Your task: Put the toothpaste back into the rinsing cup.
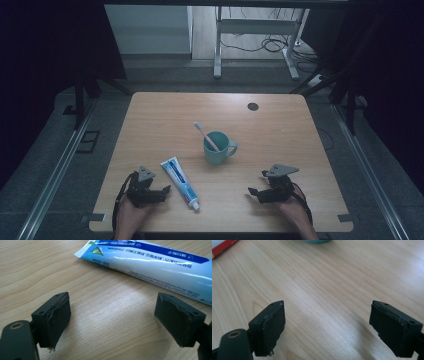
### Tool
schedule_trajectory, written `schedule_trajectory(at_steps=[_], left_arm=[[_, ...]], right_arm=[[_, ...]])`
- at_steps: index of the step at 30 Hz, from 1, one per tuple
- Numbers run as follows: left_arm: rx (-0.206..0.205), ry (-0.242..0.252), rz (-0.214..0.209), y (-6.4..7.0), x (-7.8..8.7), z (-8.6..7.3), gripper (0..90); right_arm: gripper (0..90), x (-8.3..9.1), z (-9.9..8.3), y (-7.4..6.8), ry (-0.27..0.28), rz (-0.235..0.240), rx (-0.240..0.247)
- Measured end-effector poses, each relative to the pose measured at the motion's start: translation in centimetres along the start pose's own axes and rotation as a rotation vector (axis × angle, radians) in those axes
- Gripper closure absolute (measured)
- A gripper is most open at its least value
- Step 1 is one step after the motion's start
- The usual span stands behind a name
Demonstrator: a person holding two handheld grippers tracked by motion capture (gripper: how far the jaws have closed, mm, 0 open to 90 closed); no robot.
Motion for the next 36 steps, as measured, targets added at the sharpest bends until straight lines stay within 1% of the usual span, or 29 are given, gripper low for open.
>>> schedule_trajectory(at_steps=[5,7,11,15,19,23,25,28,31,33,36], left_arm=[[-0.011,-0.019,0.004,0.0,0.1,0.2,15.0],[-0.016,-0.016,0.007,0.0,0.3,0.3,15.2],[-0.004,0.005,0.006,-0.2,1.0,0.6,16.6],[0.015,0.031,-0.006,-0.2,1.7,0.9,19.6],[0.014,0.025,-0.029,0.2,2.0,1.3,23.1],[0.002,0.031,-0.061,0.9,2.3,1.8,32.8],[-0.005,0.027,-0.084,1.2,2.3,2.1,39.1],[0.002,0.028,-0.125,1.6,2.3,2.5,46.4],[-0.019,0.032,-0.15,2.3,2.1,2.9,55.7],[-0.037,0.034,-0.174,2.9,1.9,3.2,60.4],[-0.078,0.028,-0.193,4.1,1.5,3.6,66.1]], right_arm=[[13.2,-0.5,-0.2,-0.4,-0.024,0.017,0.012],[13.3,-0.6,-0.2,-0.4,-0.029,0.016,0.015],[13.4,-0.6,-0.3,-0.5,-0.03,0.017,0.016],[13.7,-0.6,-0.4,-0.5,-0.026,0.013,0.016],[14.3,-0.6,-0.4,-0.7,-0.032,0.0,0.027],[15.2,-0.6,-0.4,-0.7,-0.034,-0.009,0.031],[15.3,-0.6,-0.4,-0.7,-0.035,-0.011,0.034],[15.8,-0.6,-0.4,-0.7,-0.035,-0.013,0.033],[16.4,-0.6,-0.4,-0.7,-0.031,-0.017,0.031],[16.4,-0.6,-0.4,-0.7,-0.031,-0.017,0.031],[16.7,-0.6,-0.4,-0.7,-0.031,-0.018,0.03]])
Point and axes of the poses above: each handheld gripper's, and its own axes: x roughly backward along the jaws, z roughly out of its top, y roughly to its right, the point moved 1 cm from there along -x, roughly forward along the jaws, and after that the axes turned 2 degrees about x, right-handed, at the moved point
